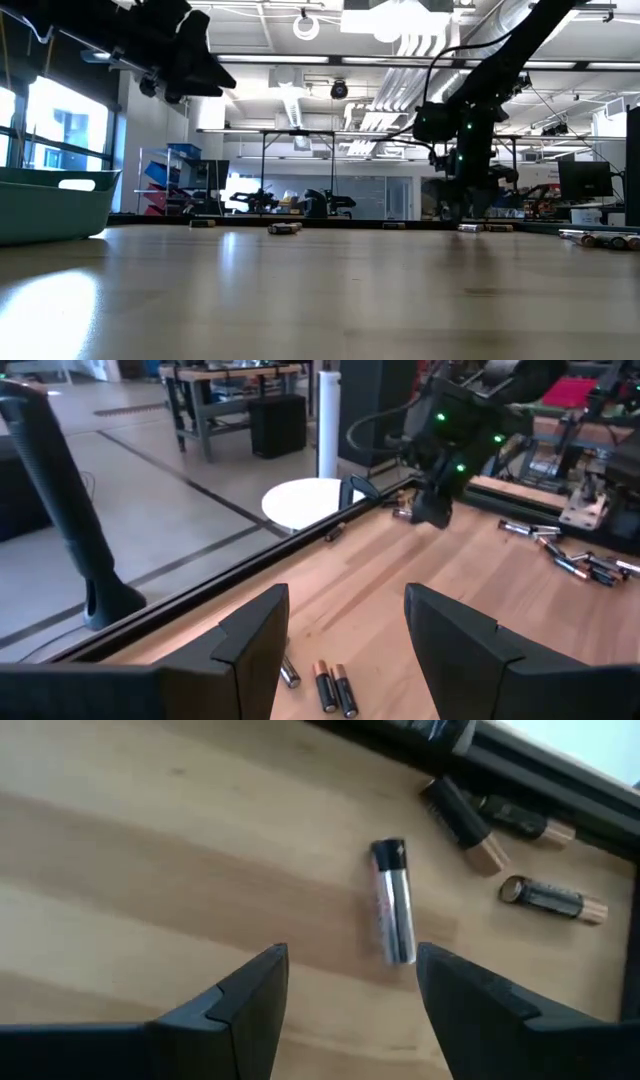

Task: Sort batteries
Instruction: Put the silver battery into the green bin

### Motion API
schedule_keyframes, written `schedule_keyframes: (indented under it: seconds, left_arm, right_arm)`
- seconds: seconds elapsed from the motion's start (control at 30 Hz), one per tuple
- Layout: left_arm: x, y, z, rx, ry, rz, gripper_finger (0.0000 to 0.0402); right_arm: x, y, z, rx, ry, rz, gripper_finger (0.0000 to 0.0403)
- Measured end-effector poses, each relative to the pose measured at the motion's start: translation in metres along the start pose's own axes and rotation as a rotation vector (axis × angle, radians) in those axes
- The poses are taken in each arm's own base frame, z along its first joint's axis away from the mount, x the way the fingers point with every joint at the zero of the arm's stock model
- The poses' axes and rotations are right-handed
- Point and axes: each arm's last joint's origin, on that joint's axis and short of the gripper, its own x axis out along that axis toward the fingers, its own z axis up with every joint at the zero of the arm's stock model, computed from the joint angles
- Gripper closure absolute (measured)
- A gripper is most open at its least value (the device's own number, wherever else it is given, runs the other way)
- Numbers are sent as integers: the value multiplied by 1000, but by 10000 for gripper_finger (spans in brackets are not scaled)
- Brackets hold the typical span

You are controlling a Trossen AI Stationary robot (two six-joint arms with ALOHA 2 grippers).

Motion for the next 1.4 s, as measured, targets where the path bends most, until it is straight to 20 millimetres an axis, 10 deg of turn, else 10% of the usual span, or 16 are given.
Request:
schedule_keyframes:
  seconds: [0.93, 1.4]
  left_arm:
    - [10, 7, -6, 153, 104, -166, 206]
    - [10, 7, -6, 64, 115, -173, 206]
  right_arm:
    - [28, -5, 4, 103, 68, 51, 227]
    - [9, 2, 0, 122, 61, 104, 258]
